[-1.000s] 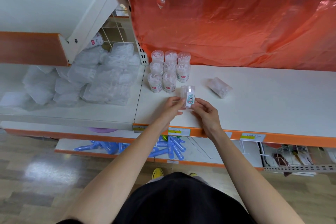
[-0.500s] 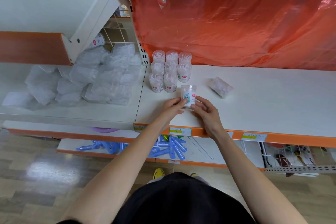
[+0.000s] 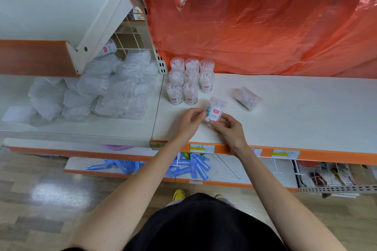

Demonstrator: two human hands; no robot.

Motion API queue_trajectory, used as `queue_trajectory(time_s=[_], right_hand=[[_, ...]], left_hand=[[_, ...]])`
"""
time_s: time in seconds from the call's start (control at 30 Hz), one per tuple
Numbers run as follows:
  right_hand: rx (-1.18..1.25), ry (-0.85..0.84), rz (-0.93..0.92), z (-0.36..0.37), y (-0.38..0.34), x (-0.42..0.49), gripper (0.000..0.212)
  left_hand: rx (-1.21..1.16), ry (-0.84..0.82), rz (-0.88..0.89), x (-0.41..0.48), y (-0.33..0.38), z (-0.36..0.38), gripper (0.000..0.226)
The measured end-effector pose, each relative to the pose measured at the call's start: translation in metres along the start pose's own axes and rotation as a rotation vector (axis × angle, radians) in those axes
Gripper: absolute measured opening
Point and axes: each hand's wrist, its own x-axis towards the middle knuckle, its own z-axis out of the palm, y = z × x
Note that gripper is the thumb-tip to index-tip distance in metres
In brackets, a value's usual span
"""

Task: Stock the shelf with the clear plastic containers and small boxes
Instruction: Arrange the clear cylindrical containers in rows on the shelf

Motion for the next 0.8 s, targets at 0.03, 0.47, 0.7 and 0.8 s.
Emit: queue_trajectory(time_s=[0.03,0.47,0.7,0.8], right_hand=[[-0.005,0.024,0.0,0.001,0.001,0.001,0.042],[-0.405,0.108,-0.147,-0.008,-0.021,0.056,0.054],[-0.598,0.03,-0.236,-0.002,-0.015,0.07,0.055],[-0.636,0.073,-0.269,-0.001,-0.009,0.075,0.056]], left_hand=[[0.131,0.049,0.071,-0.001,-0.005,-0.004,0.022],[1.006,0.17,0.443,-0.01,-0.047,-0.035,0.041],[1.024,0.162,0.434,-0.011,-0.046,-0.036,0.041],[1.037,0.159,0.427,-0.011,-0.046,-0.036,0.042]])
